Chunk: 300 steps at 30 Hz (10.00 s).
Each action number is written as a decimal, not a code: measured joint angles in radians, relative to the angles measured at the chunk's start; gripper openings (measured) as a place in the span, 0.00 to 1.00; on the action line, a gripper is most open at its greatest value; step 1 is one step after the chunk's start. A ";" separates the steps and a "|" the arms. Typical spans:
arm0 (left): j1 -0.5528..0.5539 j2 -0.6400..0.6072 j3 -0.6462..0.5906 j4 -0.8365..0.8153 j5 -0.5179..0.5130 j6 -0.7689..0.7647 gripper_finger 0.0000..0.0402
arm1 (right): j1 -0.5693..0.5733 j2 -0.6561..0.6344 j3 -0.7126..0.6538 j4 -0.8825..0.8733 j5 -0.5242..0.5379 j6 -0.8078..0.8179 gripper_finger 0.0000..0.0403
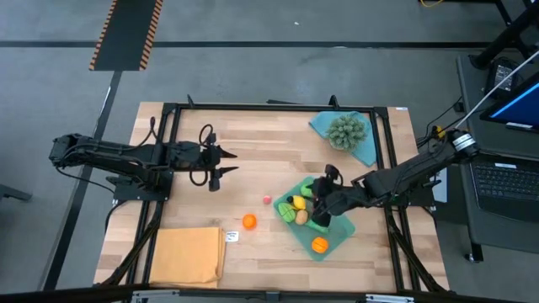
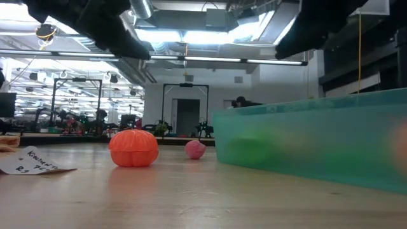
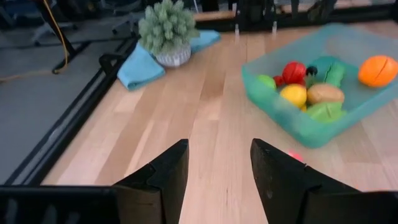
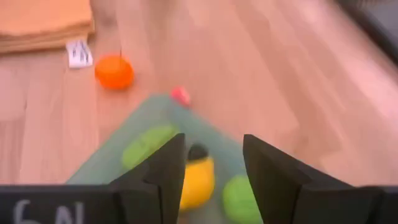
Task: Pick and placing Produce into tupperware
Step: Put the apricot into the green bin
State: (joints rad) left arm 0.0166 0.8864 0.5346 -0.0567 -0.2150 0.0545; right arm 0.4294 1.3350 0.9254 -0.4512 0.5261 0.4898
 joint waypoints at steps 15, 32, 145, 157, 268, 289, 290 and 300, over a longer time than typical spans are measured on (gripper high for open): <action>0.000 0.000 0.000 -0.118 0.000 -0.020 0.41 | -0.021 -0.005 -0.249 0.667 0.021 -0.182 0.40; -0.057 0.215 0.001 0.056 0.000 0.051 0.41 | -0.050 -0.001 -0.490 1.144 0.022 -0.287 0.40; -0.087 0.949 0.139 0.567 0.177 -0.019 0.41 | -0.086 -0.001 -0.490 1.157 0.020 -0.289 0.40; -0.087 0.987 0.179 0.561 0.180 -0.018 0.41 | -0.086 -0.001 -0.490 1.159 0.020 -0.286 0.40; -0.002 0.885 0.507 0.367 0.533 0.112 0.02 | 0.051 -0.623 -0.805 1.007 -0.030 -0.443 0.40; -0.060 1.149 1.048 -0.433 0.399 0.299 0.02 | 0.052 -0.692 -0.851 0.930 -0.031 -0.414 0.40; -0.063 1.155 1.057 -0.426 0.399 0.305 0.02 | 0.052 -0.692 -0.851 0.930 -0.031 -0.413 0.40; -0.080 1.174 1.072 -0.390 0.383 0.331 0.02 | 0.052 -0.692 -0.851 0.928 -0.031 -0.409 0.40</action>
State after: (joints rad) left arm -0.0639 2.0602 1.6066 -0.4462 0.1677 0.3854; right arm 0.4811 0.6434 0.0742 0.4770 0.4946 0.0811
